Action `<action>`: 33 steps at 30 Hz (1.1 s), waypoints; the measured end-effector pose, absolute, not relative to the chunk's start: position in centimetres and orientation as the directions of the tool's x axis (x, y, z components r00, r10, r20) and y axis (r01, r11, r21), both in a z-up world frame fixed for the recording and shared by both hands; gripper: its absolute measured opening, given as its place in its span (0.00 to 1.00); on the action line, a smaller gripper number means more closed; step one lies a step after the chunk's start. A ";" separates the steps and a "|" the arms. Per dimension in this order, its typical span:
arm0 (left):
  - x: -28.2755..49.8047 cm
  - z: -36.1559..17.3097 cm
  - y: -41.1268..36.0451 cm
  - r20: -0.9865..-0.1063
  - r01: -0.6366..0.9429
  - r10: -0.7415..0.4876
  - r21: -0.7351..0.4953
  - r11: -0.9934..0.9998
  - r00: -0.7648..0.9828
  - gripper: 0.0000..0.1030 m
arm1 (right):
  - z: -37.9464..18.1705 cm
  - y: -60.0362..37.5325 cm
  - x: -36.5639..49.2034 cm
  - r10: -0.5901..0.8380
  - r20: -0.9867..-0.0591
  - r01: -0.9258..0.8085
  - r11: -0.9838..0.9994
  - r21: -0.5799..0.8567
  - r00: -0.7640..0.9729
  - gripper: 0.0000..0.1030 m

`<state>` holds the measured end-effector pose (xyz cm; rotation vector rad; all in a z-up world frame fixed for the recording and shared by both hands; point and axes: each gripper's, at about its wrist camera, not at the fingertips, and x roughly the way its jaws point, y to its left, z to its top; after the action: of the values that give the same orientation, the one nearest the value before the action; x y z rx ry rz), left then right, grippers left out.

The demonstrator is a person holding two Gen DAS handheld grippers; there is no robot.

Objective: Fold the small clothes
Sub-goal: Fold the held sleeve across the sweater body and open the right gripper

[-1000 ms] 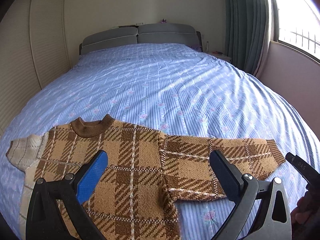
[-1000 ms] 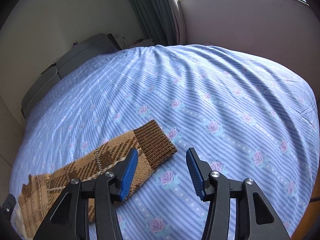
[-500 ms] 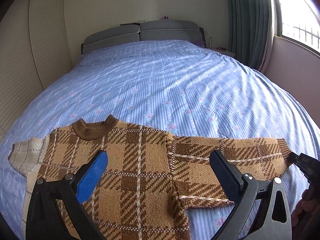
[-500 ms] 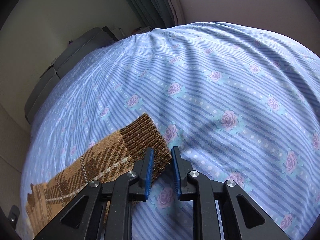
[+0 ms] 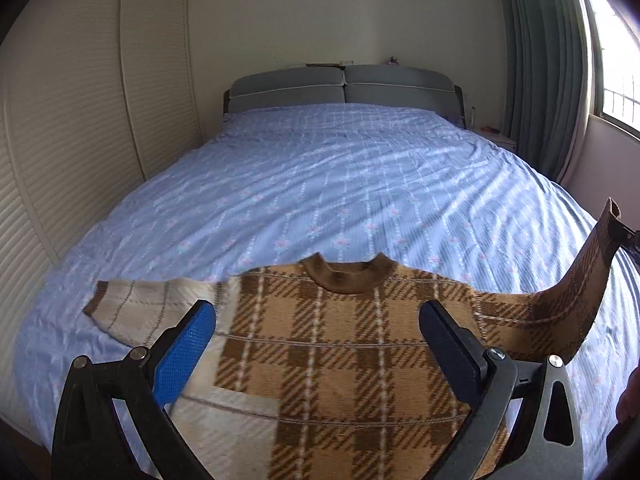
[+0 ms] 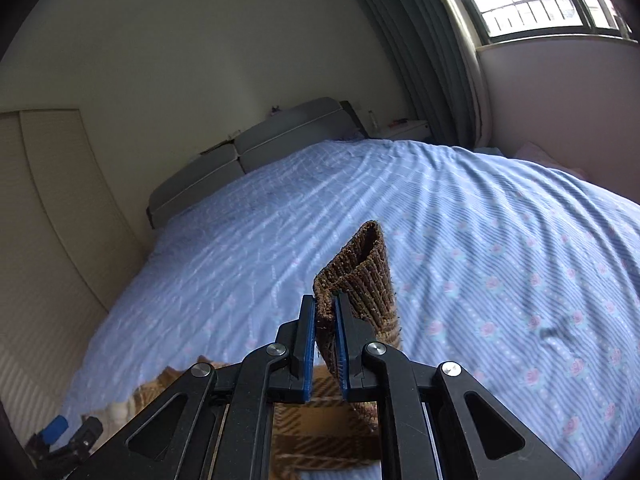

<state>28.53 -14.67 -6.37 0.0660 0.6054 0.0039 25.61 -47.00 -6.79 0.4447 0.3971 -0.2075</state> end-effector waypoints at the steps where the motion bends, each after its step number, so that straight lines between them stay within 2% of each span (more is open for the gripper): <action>1: 28.3 -6.0 -12.8 -0.565 -0.008 0.042 0.062 0.998 0.824 1.00 | -6.1 -44.9 26.3 -0.081 -0.404 0.242 0.898 0.367 0.911 0.11; 5: 27.5 -4.9 -5.3 -0.548 -0.106 0.118 0.052 0.993 0.829 1.00 | -4.8 -36.3 29.5 0.035 -0.384 0.103 0.938 0.331 0.923 0.11; 10: 26.8 -5.2 2.4 -0.544 -0.200 0.211 0.080 0.977 0.812 1.00 | -6.7 -25.9 33.3 0.164 -0.406 -0.044 0.956 0.290 0.899 0.11; 14: 26.5 -6.6 6.9 -0.570 -0.246 0.255 0.096 0.965 0.781 1.00 | -10.4 -18.1 36.1 0.221 -0.482 -0.125 0.966 0.225 0.848 0.10; 21: 26.3 -9.8 10.9 -0.629 -0.278 0.281 0.106 0.955 0.725 1.00 | -18.6 -7.8 37.0 0.213 -0.660 -0.215 0.973 0.080 0.721 0.11; 23: 26.4 -10.5 11.2 -0.640 -0.274 0.277 0.106 0.956 0.717 1.00 | -20.5 -6.3 36.9 0.196 -0.699 -0.223 0.973 0.053 0.687 0.14; 26: 26.4 -11.0 10.9 -0.645 -0.265 0.268 0.105 0.959 0.715 1.00 | -21.3 -6.0 36.1 0.202 -0.696 -0.238 0.970 0.046 0.689 0.27; 28: 26.6 -11.2 10.5 -0.648 -0.257 0.259 0.101 0.961 0.716 1.00 | -20.4 -6.6 34.9 0.202 -0.663 -0.232 0.972 0.044 0.721 0.46; 33: 27.3 -11.8 8.2 -0.654 -0.225 0.216 0.071 0.972 0.725 1.00 | -16.6 -12.3 31.6 0.131 -0.579 -0.124 0.991 0.052 0.805 0.53</action>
<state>27.33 8.21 -11.79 -0.0136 0.7196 0.2429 31.61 -12.28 -16.60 0.0118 0.6204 0.1368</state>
